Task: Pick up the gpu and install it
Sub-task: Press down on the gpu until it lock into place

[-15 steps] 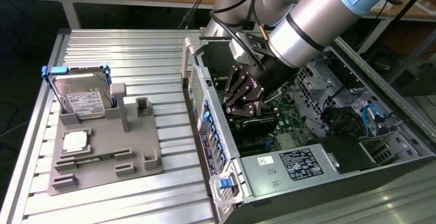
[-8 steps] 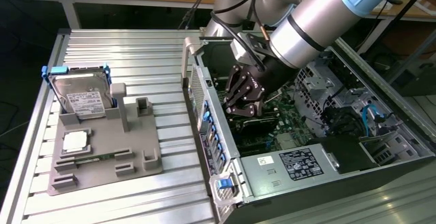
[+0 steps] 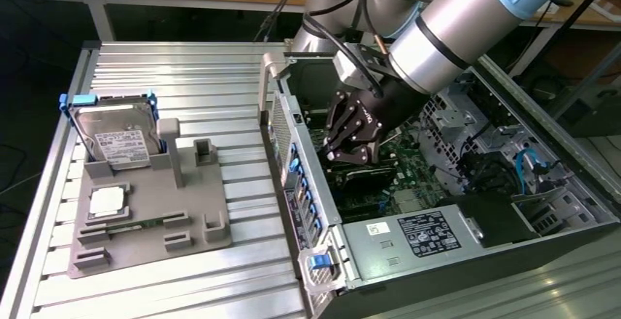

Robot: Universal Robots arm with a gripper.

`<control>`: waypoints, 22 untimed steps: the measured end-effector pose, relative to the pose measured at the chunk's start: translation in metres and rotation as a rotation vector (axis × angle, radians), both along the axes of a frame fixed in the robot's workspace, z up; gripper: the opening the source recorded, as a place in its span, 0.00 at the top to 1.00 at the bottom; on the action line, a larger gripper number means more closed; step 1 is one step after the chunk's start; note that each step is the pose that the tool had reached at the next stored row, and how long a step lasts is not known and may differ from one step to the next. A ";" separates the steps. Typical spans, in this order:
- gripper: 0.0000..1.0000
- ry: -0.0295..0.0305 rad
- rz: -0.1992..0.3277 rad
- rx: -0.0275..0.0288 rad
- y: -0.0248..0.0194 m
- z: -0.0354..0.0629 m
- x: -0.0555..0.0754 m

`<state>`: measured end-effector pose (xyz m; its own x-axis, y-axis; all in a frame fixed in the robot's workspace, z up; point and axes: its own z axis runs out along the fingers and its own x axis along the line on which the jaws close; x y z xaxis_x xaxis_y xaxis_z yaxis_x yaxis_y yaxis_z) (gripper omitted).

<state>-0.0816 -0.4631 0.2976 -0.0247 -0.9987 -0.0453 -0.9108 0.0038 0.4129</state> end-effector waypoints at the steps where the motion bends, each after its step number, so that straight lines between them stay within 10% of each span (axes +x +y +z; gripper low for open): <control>1: 0.89 0.0007 0.000 -0.0023 0.0001 0.0011 0.001; 9: 0.89 0.0002 0.000 -0.0259 0.0023 0.0059 0.005; 13: 0.89 -0.0234 0.000 -0.0274 0.0031 0.0059 0.003; 22: 0.89 -0.0971 -0.001 -0.0296 0.0056 0.0040 -0.006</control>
